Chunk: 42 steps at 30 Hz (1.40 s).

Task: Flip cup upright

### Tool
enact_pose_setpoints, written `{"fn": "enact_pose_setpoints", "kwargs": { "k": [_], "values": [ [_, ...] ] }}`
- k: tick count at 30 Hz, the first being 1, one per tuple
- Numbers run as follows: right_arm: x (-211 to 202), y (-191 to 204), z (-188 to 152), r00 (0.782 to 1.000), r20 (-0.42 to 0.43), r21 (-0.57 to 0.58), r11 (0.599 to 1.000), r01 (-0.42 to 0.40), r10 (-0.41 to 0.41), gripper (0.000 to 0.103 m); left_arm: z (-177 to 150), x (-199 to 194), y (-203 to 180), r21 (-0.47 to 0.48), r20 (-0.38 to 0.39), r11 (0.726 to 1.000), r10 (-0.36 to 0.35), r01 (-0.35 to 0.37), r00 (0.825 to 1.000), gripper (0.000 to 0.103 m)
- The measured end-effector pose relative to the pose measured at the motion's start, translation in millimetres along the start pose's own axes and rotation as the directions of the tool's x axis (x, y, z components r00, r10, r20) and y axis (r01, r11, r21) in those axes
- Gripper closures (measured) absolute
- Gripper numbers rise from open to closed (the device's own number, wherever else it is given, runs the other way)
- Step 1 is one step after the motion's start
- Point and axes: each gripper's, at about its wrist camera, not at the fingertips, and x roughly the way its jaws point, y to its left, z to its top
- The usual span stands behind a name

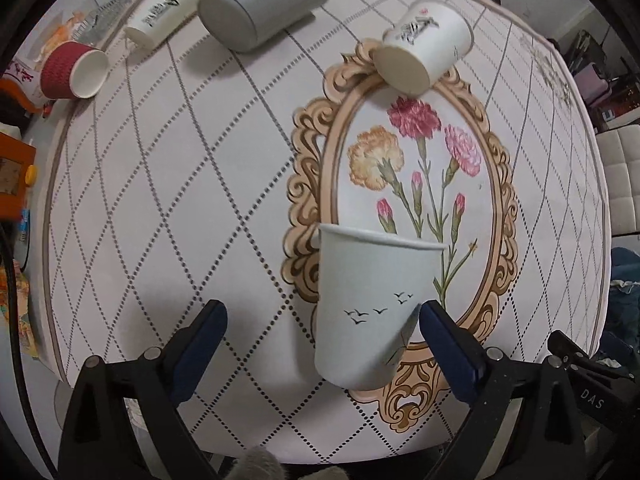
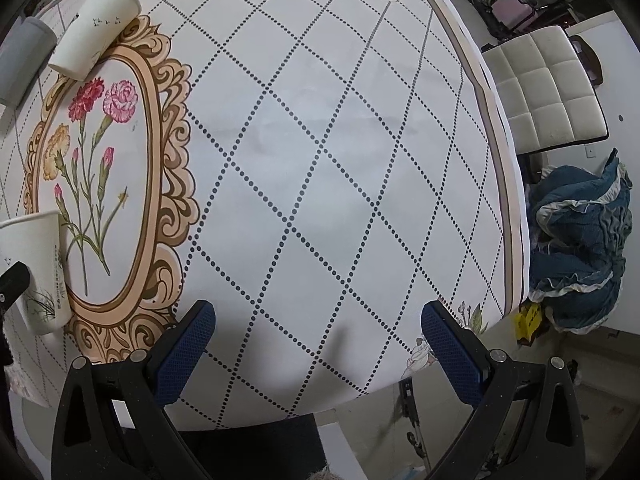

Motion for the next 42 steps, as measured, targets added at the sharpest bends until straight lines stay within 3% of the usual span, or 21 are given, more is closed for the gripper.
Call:
{"fn": "enact_pose_setpoints", "kwargs": {
  "k": [7,10,11,16,20,27,35,42],
  "values": [
    [-17,2,2,0.999,0.016,0.012,0.999,-0.033,0.033,0.0,6,-50,39,-0.068,0.114,0.997,-0.039,0.047,0.993,0.005],
    [-29,10,1,0.996,0.019,0.01,0.996,-0.084,0.084,0.0,-6,-71,69,-0.093,0.168,0.995,-0.03,0.046,0.985,0.004],
    [-32,15,0,0.994,0.019,0.007,0.994,-0.105,0.105,0.0,-5,-78,79,-0.104,0.191,0.994,-0.019,0.04,0.981,0.0],
    [-52,49,-2,0.975,0.011,-0.034,0.975,-0.22,0.22,0.0,-22,-82,108,-0.131,0.259,0.989,0.103,-0.07,0.96,0.0],
    [-65,92,-1,0.963,0.0,-0.106,0.958,-0.267,0.269,0.0,-28,-59,130,-0.141,0.198,0.975,0.196,-0.17,0.96,0.0],
    [-59,148,5,0.962,-0.037,-0.191,0.943,-0.272,0.269,0.011,-50,-16,162,-0.167,0.082,0.962,0.234,-0.218,0.969,0.0],
    [-42,185,14,0.964,-0.078,-0.212,0.941,-0.264,0.253,0.021,-67,18,185,-0.171,-0.057,0.941,0.287,-0.293,0.956,0.0],
    [-32,203,18,0.966,-0.096,-0.23,0.939,-0.254,0.238,0.036,-71,22,193,-0.165,-0.068,0.942,0.286,-0.293,0.956,0.0]
  ]
}}
